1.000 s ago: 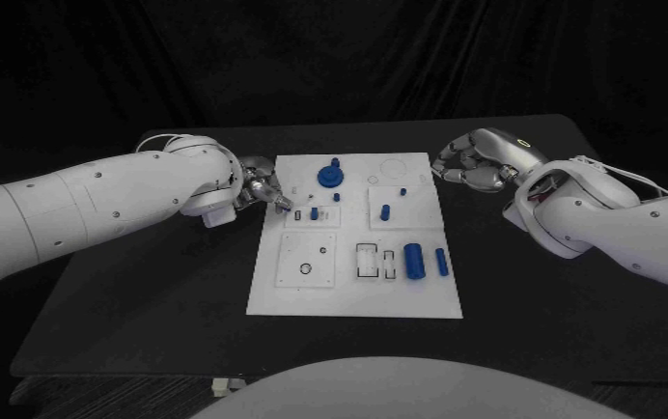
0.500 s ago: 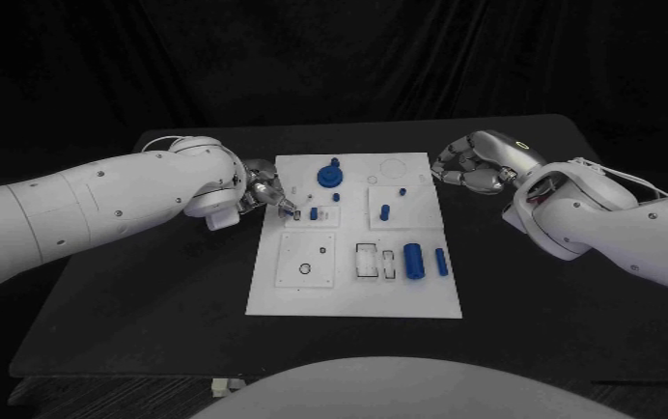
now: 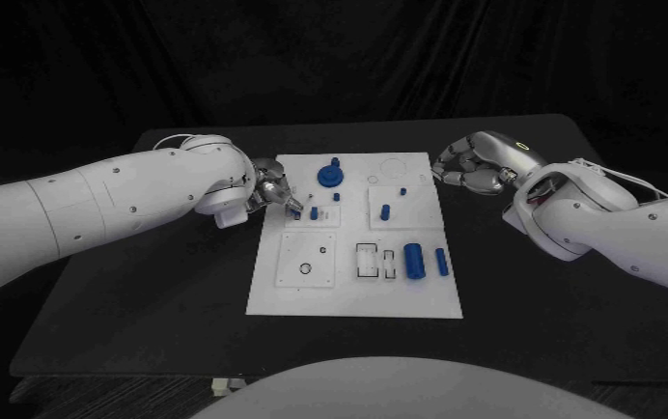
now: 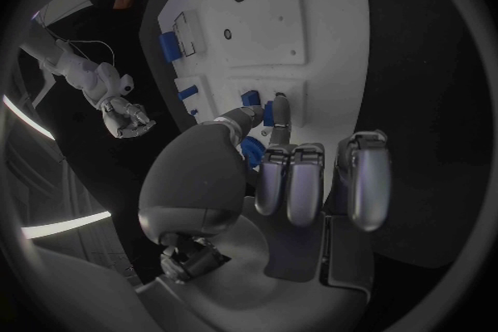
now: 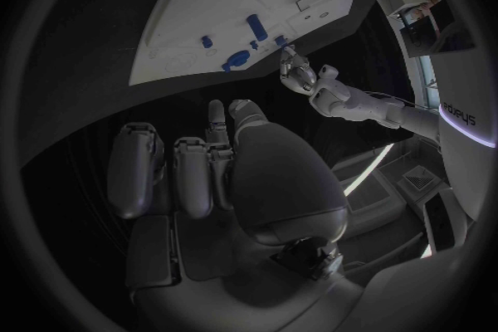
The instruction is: Assemble the parts on the task board
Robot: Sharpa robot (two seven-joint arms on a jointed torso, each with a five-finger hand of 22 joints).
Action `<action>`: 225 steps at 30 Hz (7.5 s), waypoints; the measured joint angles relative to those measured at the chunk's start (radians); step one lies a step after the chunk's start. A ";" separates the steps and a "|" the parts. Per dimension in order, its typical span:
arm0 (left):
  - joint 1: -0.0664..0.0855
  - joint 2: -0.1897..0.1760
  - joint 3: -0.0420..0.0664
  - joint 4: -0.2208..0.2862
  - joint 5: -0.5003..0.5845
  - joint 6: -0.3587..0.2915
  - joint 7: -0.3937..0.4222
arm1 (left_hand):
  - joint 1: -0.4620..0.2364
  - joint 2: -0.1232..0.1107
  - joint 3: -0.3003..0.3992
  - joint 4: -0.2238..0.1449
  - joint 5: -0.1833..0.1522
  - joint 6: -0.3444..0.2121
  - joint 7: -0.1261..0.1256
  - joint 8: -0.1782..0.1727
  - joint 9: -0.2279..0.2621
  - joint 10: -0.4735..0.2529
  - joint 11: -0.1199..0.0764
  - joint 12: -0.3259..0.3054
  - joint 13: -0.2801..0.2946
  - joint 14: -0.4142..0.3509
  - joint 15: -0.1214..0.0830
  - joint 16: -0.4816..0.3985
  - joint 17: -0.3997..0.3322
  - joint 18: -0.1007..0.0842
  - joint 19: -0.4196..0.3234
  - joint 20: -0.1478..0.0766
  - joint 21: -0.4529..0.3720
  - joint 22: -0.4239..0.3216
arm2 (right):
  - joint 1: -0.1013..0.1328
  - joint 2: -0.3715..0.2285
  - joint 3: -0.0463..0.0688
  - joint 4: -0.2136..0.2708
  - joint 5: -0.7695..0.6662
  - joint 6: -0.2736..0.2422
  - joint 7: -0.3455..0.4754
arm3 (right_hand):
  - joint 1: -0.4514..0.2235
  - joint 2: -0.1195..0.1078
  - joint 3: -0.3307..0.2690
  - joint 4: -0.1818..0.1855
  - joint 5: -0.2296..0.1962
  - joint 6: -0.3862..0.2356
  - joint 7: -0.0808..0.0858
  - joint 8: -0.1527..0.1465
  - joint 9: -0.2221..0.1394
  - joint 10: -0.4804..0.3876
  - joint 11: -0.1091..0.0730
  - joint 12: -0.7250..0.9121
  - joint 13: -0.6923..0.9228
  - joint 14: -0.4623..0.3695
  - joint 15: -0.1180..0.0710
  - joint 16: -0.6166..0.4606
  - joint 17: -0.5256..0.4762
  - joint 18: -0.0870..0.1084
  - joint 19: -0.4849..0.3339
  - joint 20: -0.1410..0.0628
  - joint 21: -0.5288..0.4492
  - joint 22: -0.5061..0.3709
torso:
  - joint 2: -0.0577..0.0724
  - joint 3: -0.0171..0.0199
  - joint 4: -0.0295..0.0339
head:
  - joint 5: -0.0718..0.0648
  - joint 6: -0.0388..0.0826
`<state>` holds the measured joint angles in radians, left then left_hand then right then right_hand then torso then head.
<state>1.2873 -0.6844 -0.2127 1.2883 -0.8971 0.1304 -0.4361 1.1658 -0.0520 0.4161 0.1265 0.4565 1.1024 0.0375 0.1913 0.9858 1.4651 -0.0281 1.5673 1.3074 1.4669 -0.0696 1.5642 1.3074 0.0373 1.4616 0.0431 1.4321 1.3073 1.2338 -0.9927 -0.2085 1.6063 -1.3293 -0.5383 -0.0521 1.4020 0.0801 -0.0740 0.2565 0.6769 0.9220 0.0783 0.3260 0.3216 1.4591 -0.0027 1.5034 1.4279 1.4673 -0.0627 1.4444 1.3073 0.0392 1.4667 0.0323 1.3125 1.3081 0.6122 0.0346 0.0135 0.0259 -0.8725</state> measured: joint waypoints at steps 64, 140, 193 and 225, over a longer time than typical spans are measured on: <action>-0.030 0.013 0.003 -0.040 0.007 0.007 0.016 | 0.005 0.005 0.009 -0.004 -0.018 -0.005 0.003 -0.002 0.003 0.000 0.000 0.000 0.000 0.000 0.000 0.000 0.000 0.000 -0.007 0.000 -0.008 0.000 | -0.005 0.001 0.000 -0.004 0.011 0.006 0.000 | 0.001 0.001 0.006 -0.002 0.000 0.003 0.003 0.000 0.000 0.000 0.001 -0.005 0.001 -0.002 0.002 0.000 0.000 0.000 0.000 0.000 0.000 -0.001 | -0.001 -0.0006 0.0012 | 0.003 0.000; 0.002 0.041 0.001 -0.097 0.007 0.131 0.000 | -0.016 -0.011 0.058 0.020 0.070 -0.020 0.013 -0.002 0.033 0.002 0.002 0.000 0.000 0.000 0.000 0.000 0.000 0.000 -0.007 0.000 -0.016 0.000 | -0.013 0.004 0.000 -0.011 0.013 0.017 -0.007 | 0.006 -0.001 0.012 -0.007 0.000 0.003 0.003 -0.004 -0.001 -0.001 0.001 -0.005 0.001 -0.002 0.000 -0.004 0.000 0.000 0.000 0.000 -0.004 0.000 | 0.000 -0.0004 0.0004 | 0.001 0.000; 0.000 0.074 0.001 -0.148 0.007 0.130 0.015 | -0.036 -0.001 0.076 0.018 0.046 -0.024 0.013 -0.002 0.039 0.002 0.002 0.000 0.000 0.000 0.000 0.000 0.000 0.000 -0.011 0.004 -0.019 0.000 | -0.023 0.007 0.000 -0.012 0.013 0.022 -0.009 | 0.007 0.000 0.018 -0.007 0.000 0.003 0.003 -0.008 -0.001 -0.001 0.001 -0.004 0.001 0.000 0.000 -0.004 -0.003 0.000 0.000 0.000 -0.008 -0.001 | 0.000 -0.0004 0.0008 | 0.001 0.000; -0.001 0.057 0.001 -0.106 0.006 0.135 0.015 | -0.036 -0.001 0.073 0.015 0.038 -0.024 0.015 -0.002 0.041 0.002 0.002 0.000 0.000 0.000 0.000 0.000 0.000 0.000 -0.014 0.007 -0.024 0.000 | -0.027 0.010 0.000 -0.017 0.013 0.026 -0.010 | 0.009 0.002 0.021 -0.010 0.000 0.003 0.003 -0.008 -0.001 -0.001 0.001 -0.004 0.001 0.000 0.002 -0.004 -0.003 0.000 0.000 0.000 -0.007 0.000 | -0.001 -0.0005 0.0008 | 0.003 0.000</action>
<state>1.2865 -0.6274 -0.2121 1.1827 -0.8907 0.2652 -0.4208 1.1299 -0.0533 0.4888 0.1417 0.4948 1.0780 0.0528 0.1896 1.0267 1.4668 -0.0262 1.5672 1.3074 1.4669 -0.0696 1.5642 1.3073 0.0374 1.4474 0.0504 1.4078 1.3074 1.2070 -0.9828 -0.2084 1.5893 -1.3163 -0.5124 -0.0622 1.4110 0.0818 -0.0534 0.2468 0.6769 0.9255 0.0818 0.3182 0.3205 1.4586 -0.0022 1.4989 1.4285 1.4669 -0.0606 1.4405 1.3047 0.0392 1.4667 0.0323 1.3050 1.3080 0.6116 0.0341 0.0143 0.0287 -0.8725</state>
